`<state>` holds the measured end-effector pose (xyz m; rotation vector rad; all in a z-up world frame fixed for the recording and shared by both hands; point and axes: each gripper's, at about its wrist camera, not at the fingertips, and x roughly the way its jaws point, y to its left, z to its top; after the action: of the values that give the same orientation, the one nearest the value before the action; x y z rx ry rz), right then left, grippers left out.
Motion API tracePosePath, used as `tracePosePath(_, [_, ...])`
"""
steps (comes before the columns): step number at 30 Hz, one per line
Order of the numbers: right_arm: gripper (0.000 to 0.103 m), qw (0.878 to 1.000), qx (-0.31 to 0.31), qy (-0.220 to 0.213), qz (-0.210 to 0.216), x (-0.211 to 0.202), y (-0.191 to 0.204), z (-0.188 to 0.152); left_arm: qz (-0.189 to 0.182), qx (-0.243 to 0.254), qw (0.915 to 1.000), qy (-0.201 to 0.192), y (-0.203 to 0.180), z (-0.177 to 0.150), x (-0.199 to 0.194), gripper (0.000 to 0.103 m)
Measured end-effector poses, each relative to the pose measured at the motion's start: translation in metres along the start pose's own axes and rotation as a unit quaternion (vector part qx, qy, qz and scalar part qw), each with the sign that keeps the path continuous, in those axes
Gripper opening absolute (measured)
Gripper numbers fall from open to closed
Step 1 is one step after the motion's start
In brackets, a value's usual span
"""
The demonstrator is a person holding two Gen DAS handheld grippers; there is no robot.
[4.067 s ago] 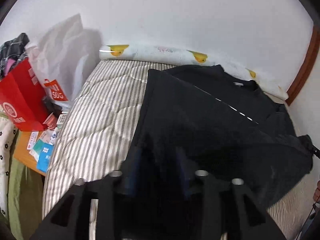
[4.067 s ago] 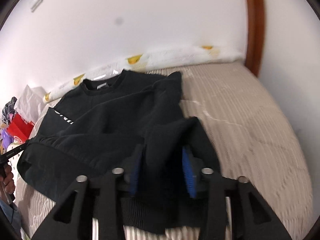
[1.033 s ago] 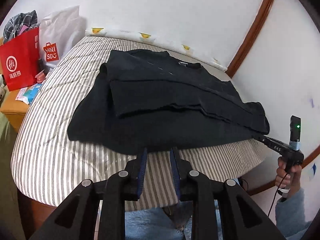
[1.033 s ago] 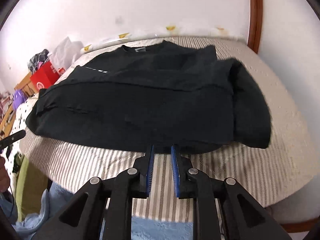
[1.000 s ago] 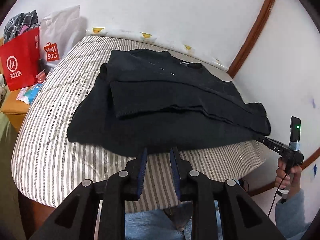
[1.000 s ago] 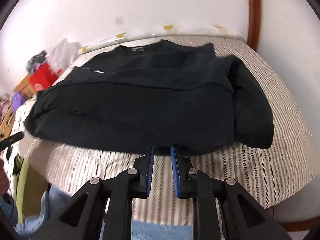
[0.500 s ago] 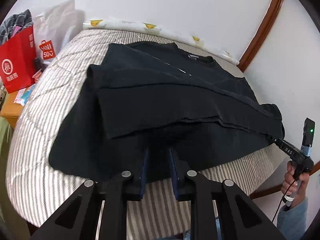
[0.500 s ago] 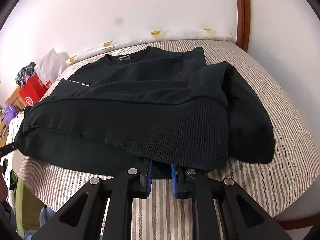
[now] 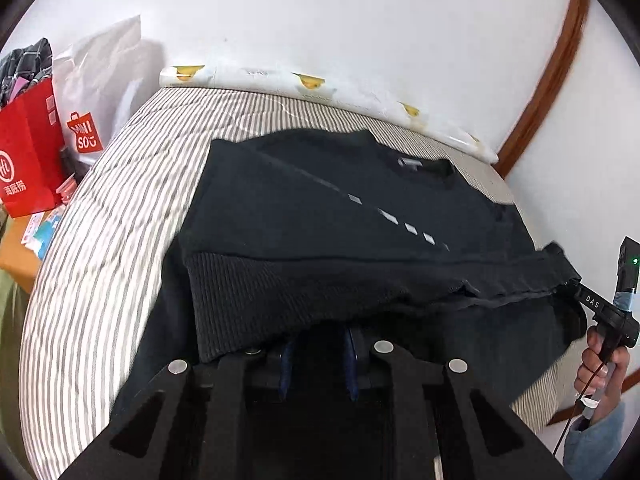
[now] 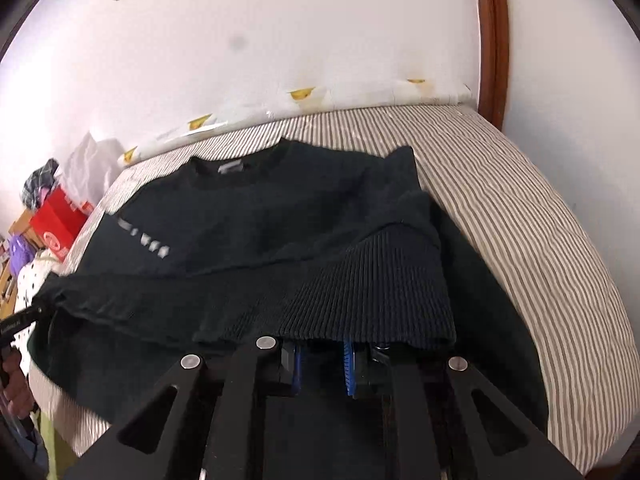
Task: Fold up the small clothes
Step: 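Press the folded hem flat with the right tool while the left tool pinches the body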
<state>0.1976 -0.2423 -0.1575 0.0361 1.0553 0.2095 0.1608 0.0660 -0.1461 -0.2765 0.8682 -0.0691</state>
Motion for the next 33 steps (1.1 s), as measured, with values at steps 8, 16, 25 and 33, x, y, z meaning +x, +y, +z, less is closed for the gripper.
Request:
tracePosePath(8, [0.019,1.000,0.024,-0.003,-0.014,0.043,0.003,0.058,-0.014,-0.010,0.9997,-0.015,-0.005,0.059,0.015,0.019])
tracePosePath(16, [0.055,0.999,-0.013,-0.024,-0.039,0.037,0.003,0.071,0.022,0.008,0.9993,-0.029,0.005,0.065,0.010,0.051])
tracePosePath(25, [0.062,0.996,-0.023,-0.059,-0.057,0.003,-0.033,0.068,0.038,0.014,0.9991,0.010,0.040,0.068,0.034,0.056])
tracePosePath(33, [0.062,0.997,-0.064,0.011,-0.040,0.053,-0.027,0.068,0.037,0.051,0.9972,0.041,0.034,0.073,0.061,0.048])
